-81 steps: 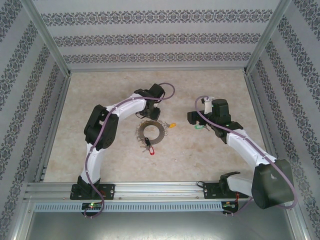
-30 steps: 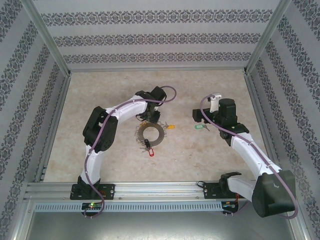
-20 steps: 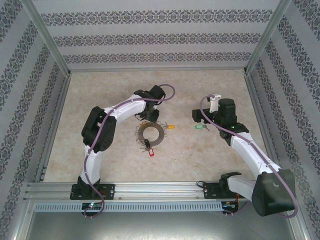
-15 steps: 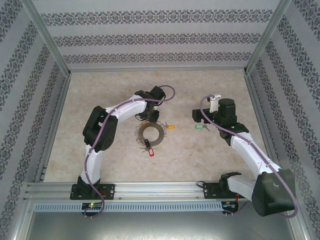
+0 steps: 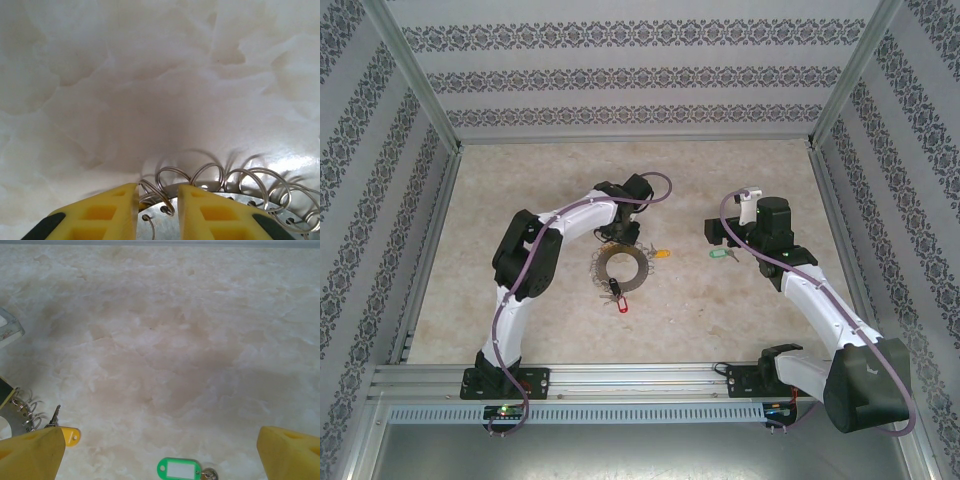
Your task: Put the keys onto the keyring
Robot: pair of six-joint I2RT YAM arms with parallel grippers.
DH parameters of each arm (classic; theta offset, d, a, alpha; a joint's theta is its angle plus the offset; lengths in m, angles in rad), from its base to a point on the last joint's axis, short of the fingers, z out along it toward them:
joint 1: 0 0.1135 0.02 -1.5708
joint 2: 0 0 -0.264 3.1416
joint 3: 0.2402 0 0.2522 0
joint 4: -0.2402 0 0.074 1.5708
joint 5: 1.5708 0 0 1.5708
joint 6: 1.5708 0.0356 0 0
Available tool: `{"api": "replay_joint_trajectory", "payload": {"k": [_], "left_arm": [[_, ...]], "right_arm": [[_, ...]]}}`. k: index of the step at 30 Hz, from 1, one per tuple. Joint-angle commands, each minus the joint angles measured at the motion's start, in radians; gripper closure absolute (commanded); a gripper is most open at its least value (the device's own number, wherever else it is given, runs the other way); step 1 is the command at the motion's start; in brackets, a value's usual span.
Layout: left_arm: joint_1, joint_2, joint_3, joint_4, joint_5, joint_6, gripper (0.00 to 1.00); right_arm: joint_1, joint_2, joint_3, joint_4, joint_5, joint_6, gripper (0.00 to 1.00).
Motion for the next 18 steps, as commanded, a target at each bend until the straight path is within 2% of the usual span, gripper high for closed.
{"api": "replay_joint_trajectory", "payload": {"k": [1,13,18], "left_arm": [[-0.005,0.031,0.035,-0.038,-0.031,-0.017,0.73],[-0.019,0.061,0.073,-0.071,-0.068,-0.006,0.74],[-0.024,0.06,0.07,-0.085,-0.09,-0.003,0.78]], "right_arm": [[-0.007,-0.02,-0.012,-0.001,0.009,-0.014,0.02],[-0.015,-0.037,-0.018,0.0,0.013,-0.015,0.02],[-0.018,-0.042,-0.022,0.005,0.013,-0.014,0.02]]}}
